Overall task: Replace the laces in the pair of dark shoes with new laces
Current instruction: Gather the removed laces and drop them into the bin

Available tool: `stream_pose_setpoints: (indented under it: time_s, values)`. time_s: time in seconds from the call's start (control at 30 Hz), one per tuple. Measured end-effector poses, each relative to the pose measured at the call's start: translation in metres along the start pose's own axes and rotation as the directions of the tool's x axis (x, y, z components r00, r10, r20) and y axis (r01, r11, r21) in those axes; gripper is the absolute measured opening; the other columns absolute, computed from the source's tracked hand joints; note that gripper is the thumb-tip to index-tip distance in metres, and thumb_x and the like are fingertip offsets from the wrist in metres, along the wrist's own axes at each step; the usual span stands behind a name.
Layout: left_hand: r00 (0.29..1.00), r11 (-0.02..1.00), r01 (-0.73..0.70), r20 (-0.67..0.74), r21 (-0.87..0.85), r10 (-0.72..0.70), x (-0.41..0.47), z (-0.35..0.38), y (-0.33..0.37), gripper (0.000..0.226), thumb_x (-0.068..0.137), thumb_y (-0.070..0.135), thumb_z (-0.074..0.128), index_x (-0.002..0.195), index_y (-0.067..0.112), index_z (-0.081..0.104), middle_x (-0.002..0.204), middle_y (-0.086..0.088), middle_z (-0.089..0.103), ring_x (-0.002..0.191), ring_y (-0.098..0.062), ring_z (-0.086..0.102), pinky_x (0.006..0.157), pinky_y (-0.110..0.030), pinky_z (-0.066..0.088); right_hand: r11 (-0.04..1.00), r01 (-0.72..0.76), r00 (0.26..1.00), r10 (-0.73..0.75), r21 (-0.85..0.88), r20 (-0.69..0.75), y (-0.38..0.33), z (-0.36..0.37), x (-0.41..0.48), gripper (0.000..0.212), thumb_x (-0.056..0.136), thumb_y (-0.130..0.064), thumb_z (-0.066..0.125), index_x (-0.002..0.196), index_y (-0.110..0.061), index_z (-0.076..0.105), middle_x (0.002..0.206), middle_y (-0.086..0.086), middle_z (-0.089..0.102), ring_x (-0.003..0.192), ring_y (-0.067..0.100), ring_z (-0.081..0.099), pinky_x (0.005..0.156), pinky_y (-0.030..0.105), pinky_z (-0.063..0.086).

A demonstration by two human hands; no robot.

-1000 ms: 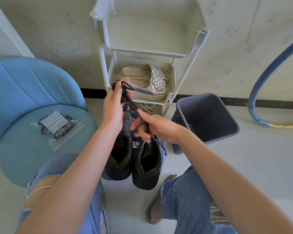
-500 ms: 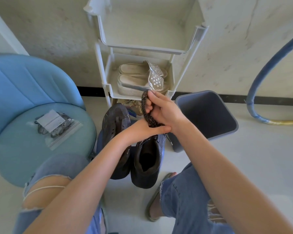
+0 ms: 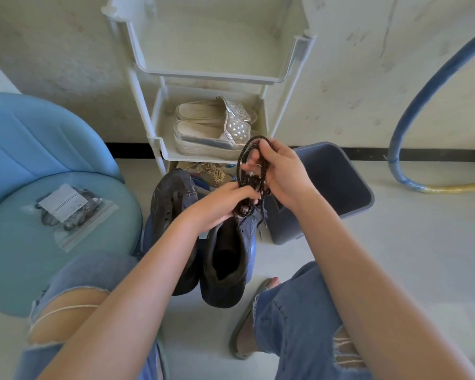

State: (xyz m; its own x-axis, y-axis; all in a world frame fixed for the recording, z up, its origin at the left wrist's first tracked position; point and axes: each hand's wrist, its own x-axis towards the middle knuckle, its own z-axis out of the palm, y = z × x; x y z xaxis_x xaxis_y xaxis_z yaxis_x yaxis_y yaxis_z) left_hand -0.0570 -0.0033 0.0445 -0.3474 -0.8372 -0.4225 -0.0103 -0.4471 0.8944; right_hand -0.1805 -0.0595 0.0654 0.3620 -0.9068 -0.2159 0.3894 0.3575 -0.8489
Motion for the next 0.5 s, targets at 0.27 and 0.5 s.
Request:
stream_pose_setpoints:
  time_s: [0.27, 0.5]
  values:
    - [0.98, 0.935, -0.175, -0.145, -0.308, 0.136, 0.024, 0.005, 0.018, 0.024, 0.097, 0.031, 0.049, 0.089, 0.016, 0.066, 0.084, 0.008, 0.071, 0.081, -0.006, 0.067, 0.079, -0.024, 0.051, 0.81, -0.215, 0.971, 0.239, -0.545, -0.028, -0.02, -0.042, -0.008, 0.064, 0.094, -0.059, 0.04, 0.144, -0.02, 0.04, 0.146, 0.005, 0.044, 0.136, 0.026, 0.038, 0.112, 0.047, 0.03]
    - [0.982, 0.99, -0.129, -0.144, -0.048, 0.121, 0.082, 0.061, 0.056, 0.026, 0.097, 0.031, 0.049, 0.08, 0.016, 0.061, 0.084, -0.006, 0.062, 0.084, -0.023, 0.059, 0.076, -0.032, 0.048, 0.939, -0.225, 0.971, 0.239, -0.259, 0.024, -0.032, -0.072, -0.022, 0.021, 0.094, 0.0, 0.052, 0.114, 0.005, 0.053, 0.079, 0.011, 0.064, 0.065, 0.018, 0.065, 0.067, 0.036, 0.06]
